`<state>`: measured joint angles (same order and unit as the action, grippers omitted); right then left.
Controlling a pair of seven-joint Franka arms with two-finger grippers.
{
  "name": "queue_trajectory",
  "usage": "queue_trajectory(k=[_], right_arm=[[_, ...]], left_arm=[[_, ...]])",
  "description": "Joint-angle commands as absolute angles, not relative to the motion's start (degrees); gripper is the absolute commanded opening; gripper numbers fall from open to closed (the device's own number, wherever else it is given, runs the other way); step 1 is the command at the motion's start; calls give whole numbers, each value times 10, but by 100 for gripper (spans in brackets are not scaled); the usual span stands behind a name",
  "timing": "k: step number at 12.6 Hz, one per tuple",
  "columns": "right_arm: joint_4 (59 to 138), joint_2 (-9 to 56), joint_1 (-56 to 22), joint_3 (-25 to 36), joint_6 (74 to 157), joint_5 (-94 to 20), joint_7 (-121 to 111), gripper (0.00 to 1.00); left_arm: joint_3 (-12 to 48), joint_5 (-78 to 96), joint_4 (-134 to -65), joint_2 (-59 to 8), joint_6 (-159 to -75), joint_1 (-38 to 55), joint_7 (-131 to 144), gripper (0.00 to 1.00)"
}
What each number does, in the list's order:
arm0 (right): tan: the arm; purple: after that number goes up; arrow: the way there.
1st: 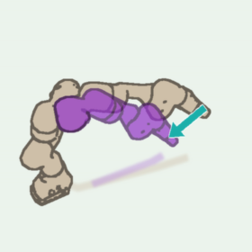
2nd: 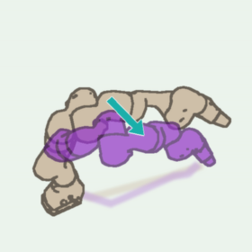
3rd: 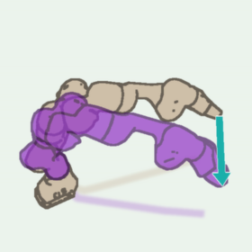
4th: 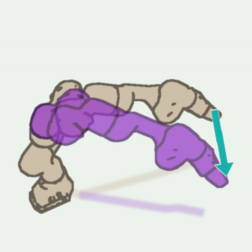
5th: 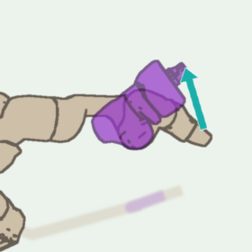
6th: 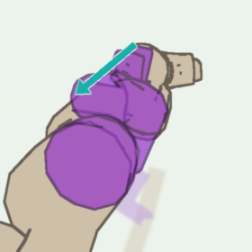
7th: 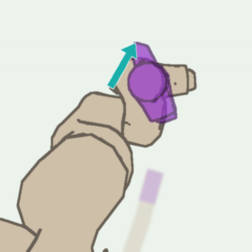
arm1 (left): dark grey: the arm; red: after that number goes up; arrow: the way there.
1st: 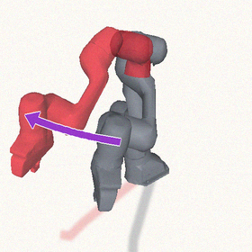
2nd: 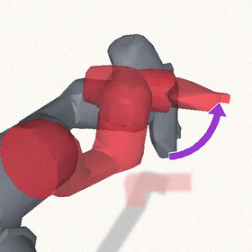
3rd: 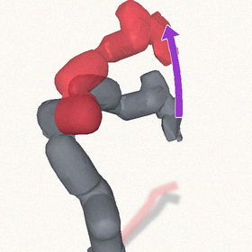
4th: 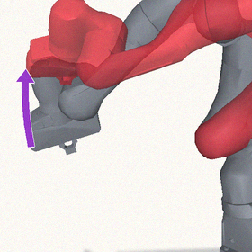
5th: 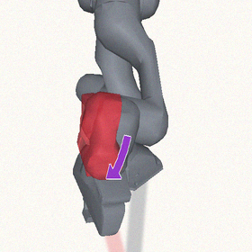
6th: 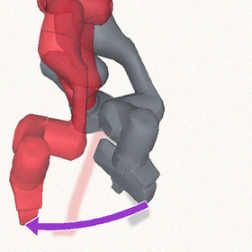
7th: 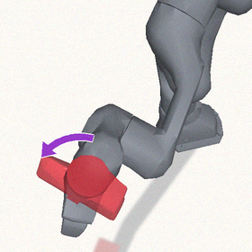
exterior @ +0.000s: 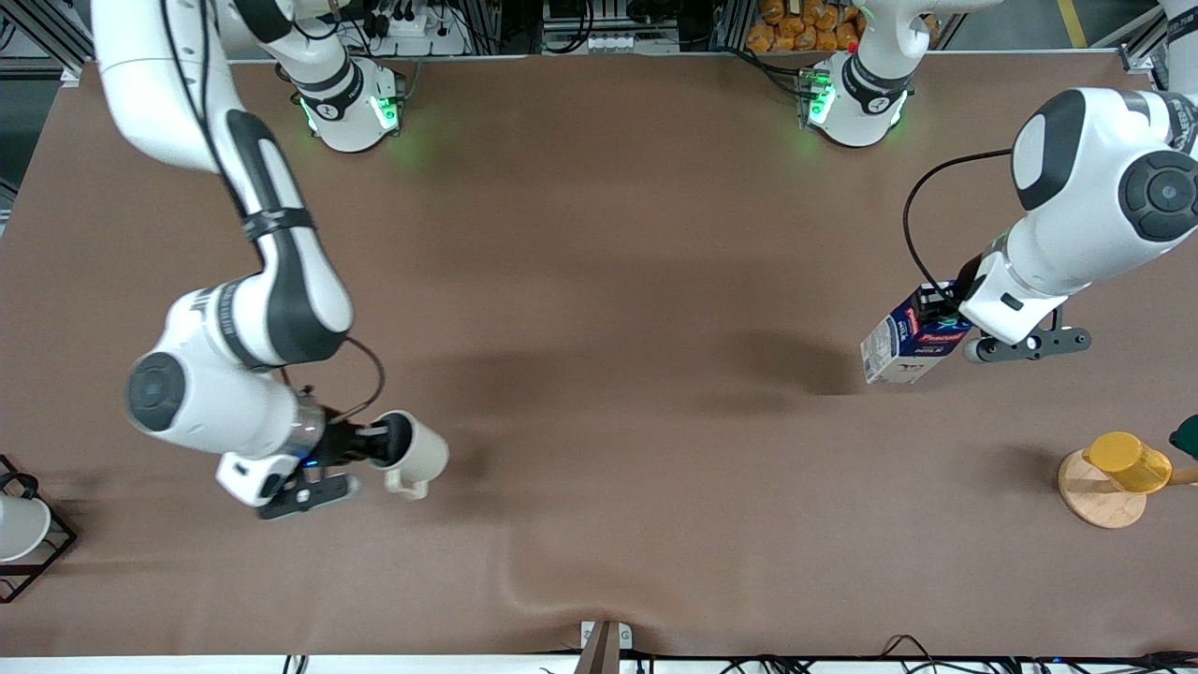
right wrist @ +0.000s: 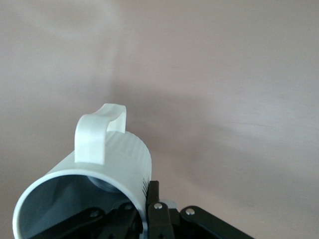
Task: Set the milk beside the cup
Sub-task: 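Lift the mug with the right gripper while the left gripper lifts the carton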
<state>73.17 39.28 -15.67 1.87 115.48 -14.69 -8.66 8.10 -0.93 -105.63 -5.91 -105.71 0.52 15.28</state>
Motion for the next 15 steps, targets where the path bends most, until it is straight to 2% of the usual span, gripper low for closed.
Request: queue_trajectory(k=[1, 2, 8, 13, 15], right_arm=[[721, 399, -219, 26, 1168, -154, -170, 0], [723, 402, -254, 30, 1212, -149, -233, 0], [721, 493, -361, 28, 1400, -149, -239, 0], [723, 501, -393, 28, 1391, -110, -279, 0], [722, 493, -392, 28, 1321, -98, -281, 0]], left_arm=[[96, -4, -1029, -54, -1022, 4, 178, 34], [99, -4, -1024, -54, -1015, 5, 186, 33], [128, -4, -1020, -56, -1010, 5, 214, 33], [146, -2, -1021, -66, -1010, 12, 224, 33], [164, 32, -1020, -67, -1010, 13, 256, 33]])
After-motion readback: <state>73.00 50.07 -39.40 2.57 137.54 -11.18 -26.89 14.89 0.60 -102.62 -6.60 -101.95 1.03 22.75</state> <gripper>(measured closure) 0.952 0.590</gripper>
